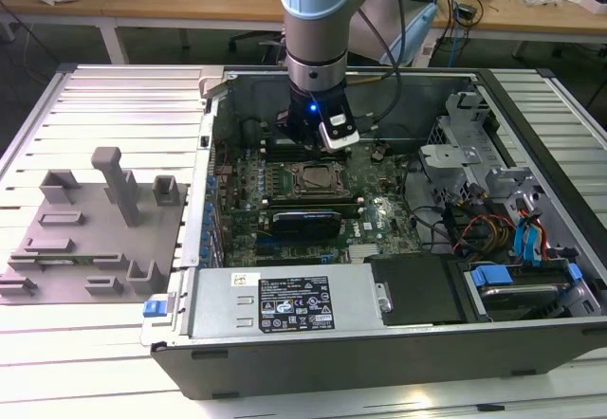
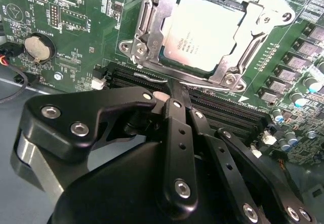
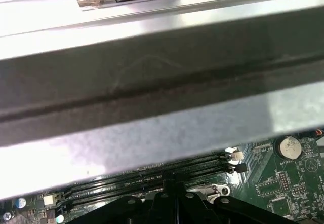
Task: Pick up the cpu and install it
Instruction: 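Install the first cpu locking lever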
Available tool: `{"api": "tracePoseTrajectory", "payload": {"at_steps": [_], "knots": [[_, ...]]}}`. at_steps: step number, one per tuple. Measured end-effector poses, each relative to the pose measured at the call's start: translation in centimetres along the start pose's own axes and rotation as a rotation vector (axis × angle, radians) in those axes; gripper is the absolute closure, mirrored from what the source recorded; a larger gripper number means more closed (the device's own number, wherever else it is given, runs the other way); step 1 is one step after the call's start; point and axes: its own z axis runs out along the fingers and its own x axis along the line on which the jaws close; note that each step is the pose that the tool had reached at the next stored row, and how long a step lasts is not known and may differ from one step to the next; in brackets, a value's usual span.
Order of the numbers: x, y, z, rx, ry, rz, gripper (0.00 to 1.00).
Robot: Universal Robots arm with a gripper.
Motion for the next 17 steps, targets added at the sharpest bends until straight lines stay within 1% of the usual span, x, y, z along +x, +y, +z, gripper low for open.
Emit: {"api": "tracePoseTrajectory", "payload": {"at_steps": [1, 2, 3, 5, 7, 8, 10, 17], "knots": [[0.04, -0.02, 0.01, 0.0002, -0.0035, 0.0, 0.89], [0.12, -0.04, 0.06, -0.0004, -0.0129, -0.001, 0.89], [0.17, -0.05, 0.09, -0.0008, -0.0204, -0.001, 0.89], [0.23, -0.07, 0.14, -0.0006, -0.032, -0.002, 0.89], [0.35, -0.1, 0.19, -0.0013, -0.0469, 0.0, 0.89], [0.42, -0.11, 0.2, -0.0017, -0.0499, 0.001, 0.89], [0.46, -0.12, 0.2, -0.0009, -0.0524, 0.011, 0.89], [0.47, -0.11, 0.26, 0.0057, -0.0644, 0.081, 0.89]]}}
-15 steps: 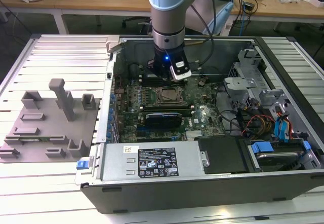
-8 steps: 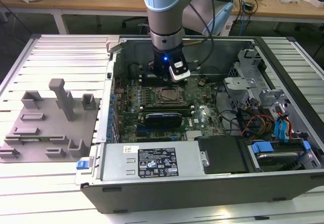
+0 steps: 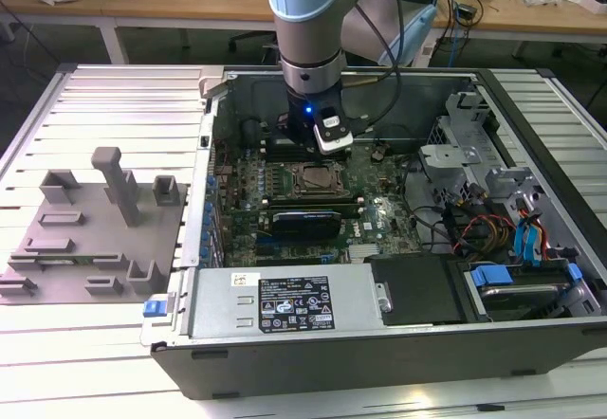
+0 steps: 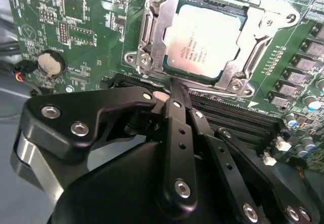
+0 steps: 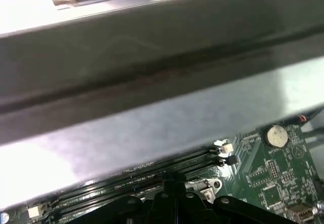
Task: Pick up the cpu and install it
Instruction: 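Install the first cpu locking lever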
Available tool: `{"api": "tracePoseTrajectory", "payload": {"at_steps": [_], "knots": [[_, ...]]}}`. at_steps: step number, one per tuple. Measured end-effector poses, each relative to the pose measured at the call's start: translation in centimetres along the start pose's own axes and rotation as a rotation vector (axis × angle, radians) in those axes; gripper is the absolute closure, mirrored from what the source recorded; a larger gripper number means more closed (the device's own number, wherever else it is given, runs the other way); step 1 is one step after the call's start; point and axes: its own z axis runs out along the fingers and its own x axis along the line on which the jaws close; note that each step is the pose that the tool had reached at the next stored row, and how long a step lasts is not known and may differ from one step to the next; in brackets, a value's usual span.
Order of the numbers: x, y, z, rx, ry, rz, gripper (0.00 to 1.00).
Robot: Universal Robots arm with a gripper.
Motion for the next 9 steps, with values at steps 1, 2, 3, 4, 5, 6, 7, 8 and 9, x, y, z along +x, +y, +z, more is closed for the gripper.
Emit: {"api": "tracePoseTrajectory", "payload": {"at_steps": [1, 2, 3, 4, 5, 6, 7, 8, 9], "knots": [[0.06, 0.08, 0.01, 0.0007, -0.001, 0.006, 0.89], [0.11, 0.13, 0.02, 0.0009, -0.0014, 0.008, 0.89], [0.16, 0.2, 0.02, 0.0012, -0.0018, 0.011, 0.89], [0.24, 0.3, 0.03, 0.0014, -0.0022, 0.013, 0.89], [0.35, 0.39, 0.03, 0.0018, -0.0029, 0.016, 0.89], [0.43, 0.4, 0.02, 0.002, -0.0031, 0.018, 0.89], [0.48, 0.38, 0.03, 0.0017, -0.004, 0.018, 0.89], [0.55, 0.36, 0.03, 0.0012, -0.0061, 0.018, 0.89], [0.63, 0.34, 0.05, 0.0002, -0.0096, 0.018, 0.89]]}}
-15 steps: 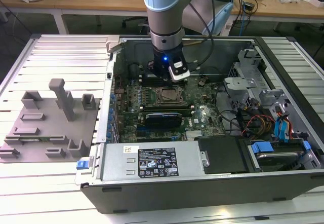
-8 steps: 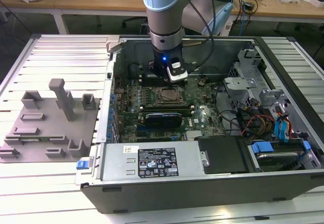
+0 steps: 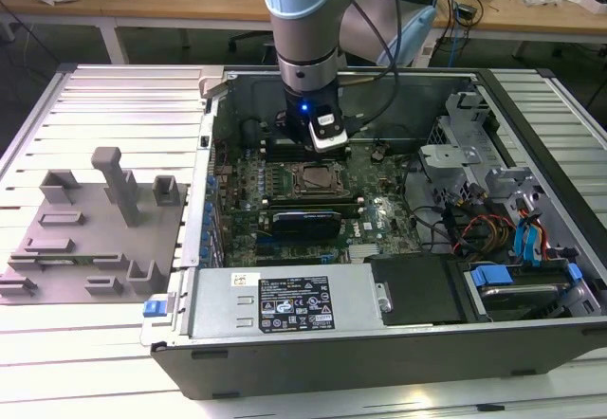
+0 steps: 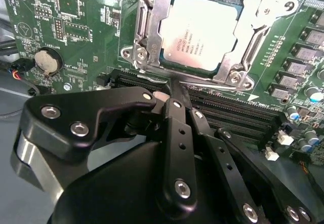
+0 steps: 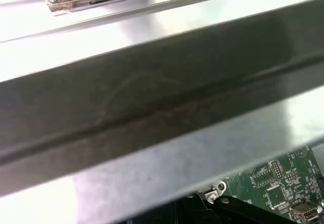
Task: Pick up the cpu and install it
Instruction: 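Install the first cpu locking lever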
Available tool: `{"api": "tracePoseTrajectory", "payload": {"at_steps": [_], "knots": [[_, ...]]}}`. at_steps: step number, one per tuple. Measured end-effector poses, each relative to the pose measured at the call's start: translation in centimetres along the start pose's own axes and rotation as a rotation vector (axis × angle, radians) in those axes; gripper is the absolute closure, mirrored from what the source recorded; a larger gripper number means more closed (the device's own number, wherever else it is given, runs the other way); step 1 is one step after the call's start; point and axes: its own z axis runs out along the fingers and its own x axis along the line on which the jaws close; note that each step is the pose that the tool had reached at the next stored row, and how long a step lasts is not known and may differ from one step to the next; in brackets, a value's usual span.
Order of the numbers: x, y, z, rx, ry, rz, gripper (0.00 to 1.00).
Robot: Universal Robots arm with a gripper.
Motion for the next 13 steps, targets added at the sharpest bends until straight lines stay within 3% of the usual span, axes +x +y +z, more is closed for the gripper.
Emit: {"api": "tracePoseTrajectory", "payload": {"at_steps": [6, 11, 13], "knots": [[0.28, -0.1, 0.11, -0.0032, -0.0189, -0.002, 0.89], [0.29, -0.11, 0.22, 0.0049, -0.0322, -0.005, 0.89], [0.29, -0.12, 0.21, 0.0066, -0.0335, -0.006, 0.89]]}}
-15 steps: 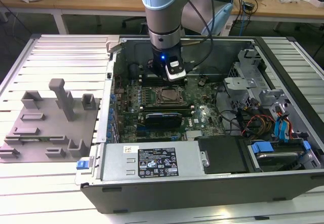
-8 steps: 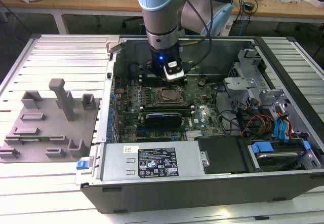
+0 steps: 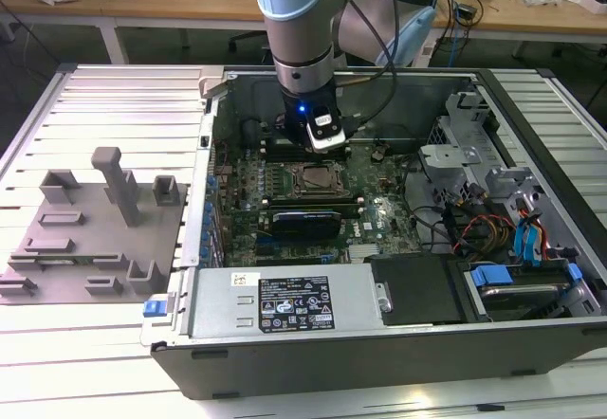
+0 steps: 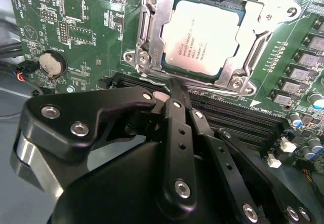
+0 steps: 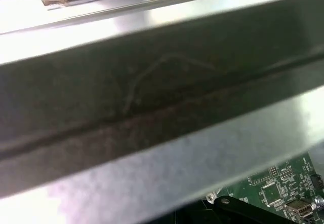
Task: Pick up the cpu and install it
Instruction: 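Install the first cpu locking lever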
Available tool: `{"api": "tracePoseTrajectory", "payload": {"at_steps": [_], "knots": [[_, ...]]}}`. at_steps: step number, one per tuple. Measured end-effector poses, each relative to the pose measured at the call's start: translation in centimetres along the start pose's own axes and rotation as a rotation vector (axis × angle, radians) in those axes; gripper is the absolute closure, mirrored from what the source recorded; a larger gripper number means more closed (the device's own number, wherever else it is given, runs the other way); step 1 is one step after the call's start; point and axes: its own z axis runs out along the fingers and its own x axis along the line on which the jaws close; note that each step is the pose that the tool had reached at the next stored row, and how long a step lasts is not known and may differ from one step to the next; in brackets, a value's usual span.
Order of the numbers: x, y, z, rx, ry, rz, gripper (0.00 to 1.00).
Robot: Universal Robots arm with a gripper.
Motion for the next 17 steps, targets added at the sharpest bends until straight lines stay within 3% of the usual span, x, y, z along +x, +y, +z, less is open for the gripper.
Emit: {"api": "tracePoseTrajectory", "payload": {"at_steps": [4, 12, 17], "knots": [[0.0, 0.01, -0.03, -0.0001, -0.0001, 0.0, 0.89], [-0.1, 0.13, -0.71, -0.0007, -0.0014, 0.0, 0.89], [0.25, 0.03, -0.76, -0.0039, -0.0108, -0.001, 0.89]]}}
